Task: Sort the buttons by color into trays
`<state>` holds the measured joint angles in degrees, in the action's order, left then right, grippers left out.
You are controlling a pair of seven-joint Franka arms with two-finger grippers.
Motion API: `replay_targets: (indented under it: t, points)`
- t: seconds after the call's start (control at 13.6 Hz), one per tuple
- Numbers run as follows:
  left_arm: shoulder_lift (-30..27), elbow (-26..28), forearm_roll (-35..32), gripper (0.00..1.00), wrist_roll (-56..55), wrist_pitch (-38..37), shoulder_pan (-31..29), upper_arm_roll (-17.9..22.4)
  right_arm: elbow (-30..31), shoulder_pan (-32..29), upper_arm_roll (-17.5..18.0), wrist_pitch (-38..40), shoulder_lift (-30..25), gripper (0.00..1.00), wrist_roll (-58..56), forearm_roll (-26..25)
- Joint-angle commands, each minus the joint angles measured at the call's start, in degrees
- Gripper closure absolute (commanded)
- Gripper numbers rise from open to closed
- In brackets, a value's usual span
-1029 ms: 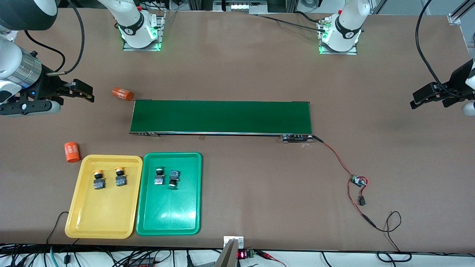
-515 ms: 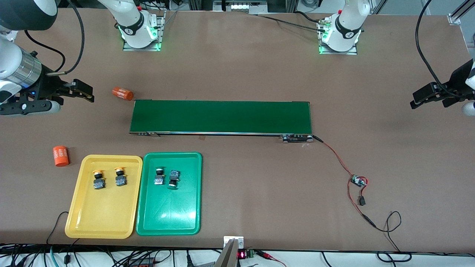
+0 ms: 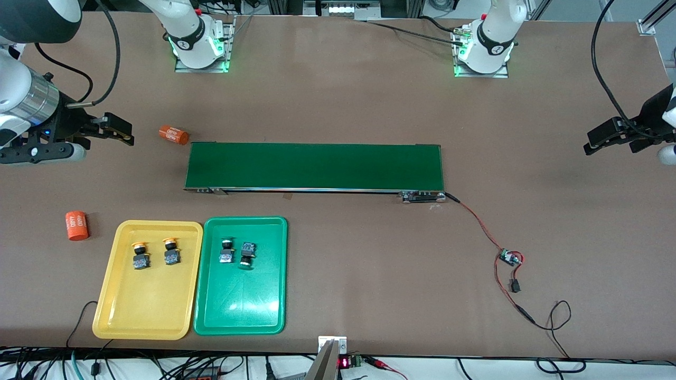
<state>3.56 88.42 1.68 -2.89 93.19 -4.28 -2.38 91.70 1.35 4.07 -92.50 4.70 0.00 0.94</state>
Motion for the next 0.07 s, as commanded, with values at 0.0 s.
replay_targets:
  t: [0.0]
  points:
    - [-0.93, 0.35, -0.89, 0.0, 1.13, -0.37, -0.03, -0.26, -1.35, -0.29, 0.06, 0.83, 0.49, 0.0, -0.62, 0.21]
